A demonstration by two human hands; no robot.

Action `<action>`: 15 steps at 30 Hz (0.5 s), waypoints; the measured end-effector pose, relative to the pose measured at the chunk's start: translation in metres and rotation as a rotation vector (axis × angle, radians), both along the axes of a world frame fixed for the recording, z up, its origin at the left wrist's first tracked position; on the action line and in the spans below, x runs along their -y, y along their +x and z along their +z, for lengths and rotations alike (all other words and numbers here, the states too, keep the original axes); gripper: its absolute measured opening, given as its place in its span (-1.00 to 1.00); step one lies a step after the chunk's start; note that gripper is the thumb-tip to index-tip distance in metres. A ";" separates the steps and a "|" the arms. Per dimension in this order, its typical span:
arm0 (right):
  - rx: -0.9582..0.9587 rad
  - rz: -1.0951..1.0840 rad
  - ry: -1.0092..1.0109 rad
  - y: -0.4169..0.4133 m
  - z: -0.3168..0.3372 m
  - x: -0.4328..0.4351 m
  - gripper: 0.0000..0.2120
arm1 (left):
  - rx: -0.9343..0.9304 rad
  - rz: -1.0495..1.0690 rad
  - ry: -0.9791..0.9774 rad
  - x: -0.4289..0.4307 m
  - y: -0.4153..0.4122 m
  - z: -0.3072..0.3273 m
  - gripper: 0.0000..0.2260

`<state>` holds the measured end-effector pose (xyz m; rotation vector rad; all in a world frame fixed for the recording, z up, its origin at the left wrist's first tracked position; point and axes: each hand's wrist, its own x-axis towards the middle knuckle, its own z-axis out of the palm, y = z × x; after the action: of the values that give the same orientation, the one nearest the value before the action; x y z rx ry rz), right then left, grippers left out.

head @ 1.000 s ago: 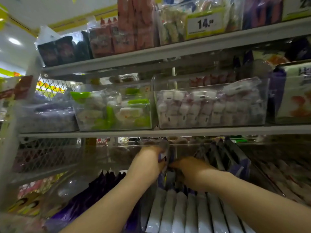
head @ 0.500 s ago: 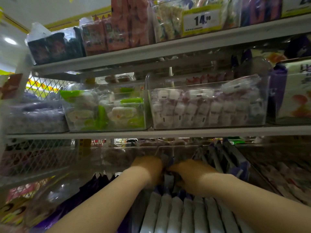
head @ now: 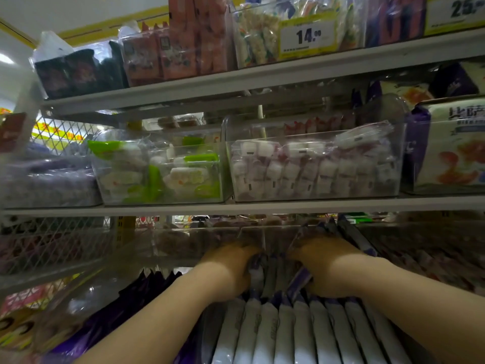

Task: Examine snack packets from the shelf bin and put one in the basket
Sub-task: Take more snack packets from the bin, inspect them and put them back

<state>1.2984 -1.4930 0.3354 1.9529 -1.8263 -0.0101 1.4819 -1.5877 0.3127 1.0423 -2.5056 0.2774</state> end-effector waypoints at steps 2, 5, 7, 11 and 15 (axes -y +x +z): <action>-0.001 -0.048 0.023 -0.003 -0.002 -0.001 -0.56 | 0.037 0.003 0.013 -0.002 0.001 0.001 -0.50; 0.028 -0.046 -0.004 -0.002 -0.002 -0.002 -0.63 | 0.068 0.047 0.057 -0.002 0.001 0.002 -0.50; 0.023 -0.048 -0.035 -0.003 -0.001 -0.001 -0.64 | 0.080 0.055 0.058 -0.003 0.001 0.002 -0.50; 0.062 -0.048 -0.088 -0.001 0.002 -0.008 -0.67 | 0.076 0.067 0.058 -0.008 0.002 0.001 -0.48; 0.158 0.083 -0.278 -0.001 0.000 -0.043 -0.77 | -0.117 -0.029 -0.066 -0.030 0.003 -0.004 -0.60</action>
<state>1.2977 -1.4502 0.3350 1.8721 -1.7335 0.4130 1.4847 -1.5579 0.3087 0.9670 -2.3888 0.2805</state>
